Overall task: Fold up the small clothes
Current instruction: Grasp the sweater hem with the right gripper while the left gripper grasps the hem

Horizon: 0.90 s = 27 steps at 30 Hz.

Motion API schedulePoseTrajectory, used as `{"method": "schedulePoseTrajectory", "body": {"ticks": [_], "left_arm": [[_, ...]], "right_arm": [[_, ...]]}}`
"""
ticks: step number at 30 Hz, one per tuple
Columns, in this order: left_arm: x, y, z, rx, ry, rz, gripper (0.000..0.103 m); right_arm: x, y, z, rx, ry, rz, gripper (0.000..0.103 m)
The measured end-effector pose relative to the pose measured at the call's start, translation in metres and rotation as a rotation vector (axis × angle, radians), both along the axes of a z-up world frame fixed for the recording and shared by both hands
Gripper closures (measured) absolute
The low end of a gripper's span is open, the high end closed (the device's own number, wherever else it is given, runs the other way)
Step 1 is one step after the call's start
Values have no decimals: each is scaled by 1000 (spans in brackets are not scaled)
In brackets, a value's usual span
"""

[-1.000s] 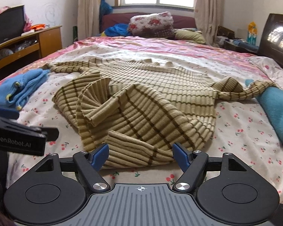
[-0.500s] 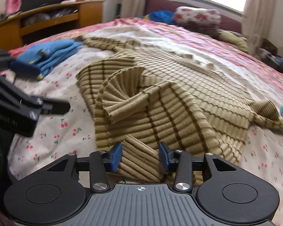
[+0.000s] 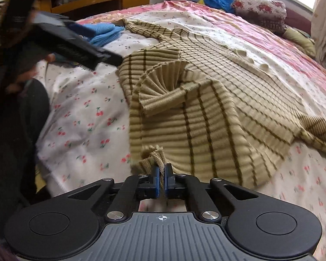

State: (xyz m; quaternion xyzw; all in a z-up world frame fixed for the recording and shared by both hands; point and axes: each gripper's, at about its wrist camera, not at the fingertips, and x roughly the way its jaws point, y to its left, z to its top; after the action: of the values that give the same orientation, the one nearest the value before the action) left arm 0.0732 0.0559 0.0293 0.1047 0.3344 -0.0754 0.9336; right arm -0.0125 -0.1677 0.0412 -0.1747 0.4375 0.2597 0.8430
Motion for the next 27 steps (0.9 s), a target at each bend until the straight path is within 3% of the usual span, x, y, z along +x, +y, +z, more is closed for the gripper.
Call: {"method": "schedulePoseTrajectory", "body": {"ticks": [8, 10, 13, 15, 16, 18, 23, 27], "left_arm": [[43, -11, -4, 38, -5, -94, 3], [50, -15, -7, 41, -3, -137, 10], [63, -19, -14, 23, 49, -195, 35], [72, -18, -19, -24, 108, -219, 58], [75, -17, -21, -48, 131, -228, 62], [76, -13, -24, -72, 151, -220, 82], [55, 11, -11, -206, 163, -218, 89], [11, 41, 10, -290, 156, -212, 89]], "right_arm": [[-16, -42, 10, -15, 90, -118, 100], [-18, -50, 10, -10, 113, -145, 101], [-17, -54, 11, 4, 131, -174, 101], [-14, -54, 10, 15, 138, -191, 101], [-12, -55, 10, 22, 140, -199, 101], [-9, -55, 10, 35, 143, -210, 101], [-9, -54, 18, 45, 126, -214, 101], [-17, -57, 29, 53, 109, -219, 101]]}}
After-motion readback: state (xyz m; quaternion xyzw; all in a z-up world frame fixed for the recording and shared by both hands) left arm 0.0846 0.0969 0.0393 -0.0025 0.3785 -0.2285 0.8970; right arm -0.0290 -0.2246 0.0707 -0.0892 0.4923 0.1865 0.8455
